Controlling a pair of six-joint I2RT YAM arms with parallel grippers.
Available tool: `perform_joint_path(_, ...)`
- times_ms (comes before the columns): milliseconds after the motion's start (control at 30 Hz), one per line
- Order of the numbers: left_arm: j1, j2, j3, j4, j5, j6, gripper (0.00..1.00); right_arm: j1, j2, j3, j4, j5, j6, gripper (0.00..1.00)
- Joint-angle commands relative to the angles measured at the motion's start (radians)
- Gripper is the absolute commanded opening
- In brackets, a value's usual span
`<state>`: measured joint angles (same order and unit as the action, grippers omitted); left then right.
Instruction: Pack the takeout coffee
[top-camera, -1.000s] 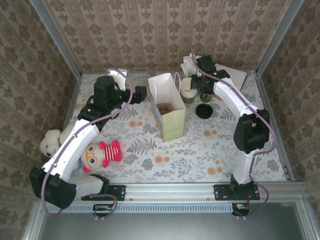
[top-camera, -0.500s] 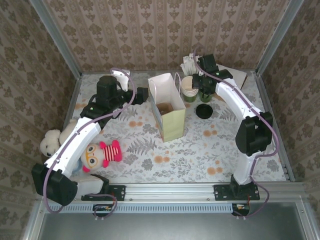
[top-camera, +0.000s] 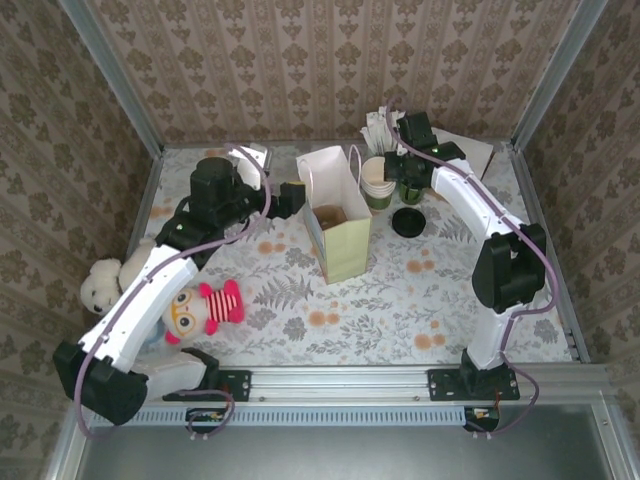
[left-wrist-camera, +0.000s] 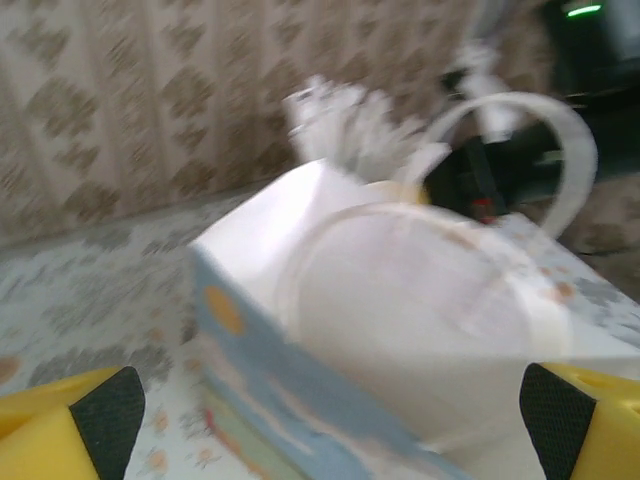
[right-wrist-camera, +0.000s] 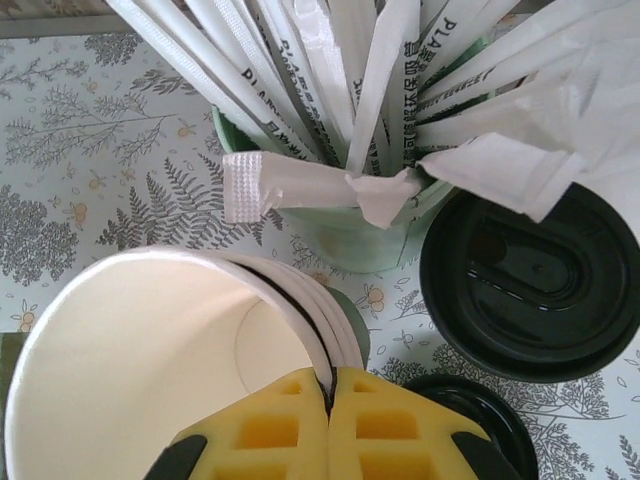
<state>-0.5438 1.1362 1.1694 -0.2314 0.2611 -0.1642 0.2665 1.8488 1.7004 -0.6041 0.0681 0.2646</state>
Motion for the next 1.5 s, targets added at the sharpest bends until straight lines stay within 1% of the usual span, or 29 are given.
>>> perform_joint_path(0,-0.145,-0.064,0.063,-0.034,0.138,0.148,1.0,-0.001,-0.082,-0.089,0.132,-0.028,0.0,0.0)
perform_joint_path(33,-0.212,-0.047,0.101,-0.082,0.149,0.193,1.0,-0.001,-0.028,0.013,-0.018,-0.015,-0.02,0.0)
perform_joint_path(67,-0.26,-0.025,0.133,-0.127,0.16,0.222,1.0,-0.003,0.02,0.083,-0.107,0.014,-0.023,0.0)
perform_joint_path(100,-0.312,0.012,0.168,-0.162,0.179,0.251,1.0,-0.001,0.017,0.059,-0.077,0.02,-0.011,0.0)
perform_joint_path(167,-0.388,0.092,0.22,-0.185,0.222,0.294,1.0,-0.003,-0.053,-0.083,0.133,-0.057,0.01,0.0)
perform_joint_path(200,-0.418,0.136,0.245,-0.182,0.247,0.308,1.0,-0.002,-0.037,-0.041,0.087,-0.057,0.006,0.0)
perform_joint_path(233,-0.444,0.193,0.277,-0.189,0.255,0.323,1.0,-0.004,-0.008,0.024,-0.009,-0.021,0.008,0.0)
perform_joint_path(267,-0.459,0.236,0.298,-0.186,0.259,0.329,1.0,-0.003,-0.015,0.008,0.009,-0.003,0.019,0.0)
perform_joint_path(300,-0.474,0.282,0.31,-0.165,0.272,0.328,1.0,-0.006,-0.057,-0.077,0.135,-0.017,0.032,0.0)
perform_joint_path(333,-0.487,0.326,0.32,-0.147,0.286,0.328,1.0,-0.005,-0.079,-0.116,0.198,-0.043,0.02,0.0)
perform_joint_path(400,-0.495,0.402,0.334,-0.129,0.282,0.325,1.0,-0.01,0.011,0.053,-0.041,-0.018,-0.009,0.0)
perform_joint_path(433,-0.498,0.437,0.341,-0.123,0.276,0.32,1.0,-0.015,0.022,0.06,-0.051,-0.01,0.006,0.0)
perform_joint_path(500,-0.503,0.487,0.336,-0.098,0.262,0.314,1.0,-0.015,-0.055,-0.084,0.152,-0.069,0.035,0.0)
perform_joint_path(533,-0.508,0.507,0.327,-0.084,0.249,0.317,1.0,-0.014,-0.052,-0.063,0.128,-0.081,0.027,0.0)
perform_joint_path(567,-0.515,0.523,0.312,-0.064,0.222,0.318,1.0,-0.015,-0.017,0.016,0.015,-0.052,0.018,0.0)
perform_joint_path(600,-0.52,0.536,0.297,-0.042,0.189,0.318,1.0,-0.017,-0.003,0.041,-0.024,-0.022,0.022,0.0)
perform_joint_path(633,-0.524,0.552,0.275,-0.011,0.144,0.313,1.0,-0.02,-0.025,-0.005,0.034,-0.024,0.029,0.0)
perform_joint_path(667,-0.525,0.564,0.245,0.031,0.088,0.301,1.0,-0.02,-0.052,-0.06,0.119,-0.051,0.027,0.0)
perform_joint_path(700,-0.521,0.576,0.217,0.072,0.037,0.284,1.0,-0.02,-0.05,-0.046,0.106,-0.06,0.014,0.0)
perform_joint_path(733,-0.511,0.586,0.188,0.111,-0.008,0.269,1.0,-0.021,-0.015,0.023,0.005,-0.037,0.001,0.0)
perform_joint_path(767,-0.497,0.595,0.168,0.13,-0.045,0.252,1.0,-0.026,0.01,0.063,-0.053,-0.012,0.002,0.0)
perform_joint_path(867,-0.448,0.608,0.109,0.176,-0.122,0.209,1.0,-0.034,-0.033,-0.028,0.061,-0.069,0.025,0.0)
perform_joint_path(933,-0.406,0.604,0.06,0.199,-0.171,0.189,1.0,-0.034,-0.011,0.012,-0.004,-0.059,0.02,0.0)
perform_joint_path(1033,-0.345,0.584,-0.007,0.225,-0.228,0.185,1.0,-0.037,-0.008,0.0,-0.004,-0.07,0.018,0.0)
perform_joint_path(1133,-0.275,0.569,-0.041,0.232,-0.241,0.18,1.0,-0.037,-0.002,0.01,-0.017,-0.097,0.029,0.0)
perform_joint_path(1233,-0.237,0.565,-0.043,0.302,-0.161,0.153,1.0,-0.037,0.009,0.021,-0.023,-0.119,0.047,0.0)
perform_joint_path(1300,-0.242,0.593,-0.034,0.424,-0.121,0.136,1.0,-0.038,0.02,0.039,-0.04,-0.119,0.055,0.0)
perform_joint_path(1367,-0.244,0.653,-0.022,0.586,-0.113,0.107,1.0,-0.035,0.031,0.051,-0.055,-0.119,0.06,0.0)
perform_joint_path(1467,-0.246,0.773,-0.045,0.95,-0.139,0.154,1.0,-0.036,0.041,0.057,-0.076,-0.126,0.067,0.0)
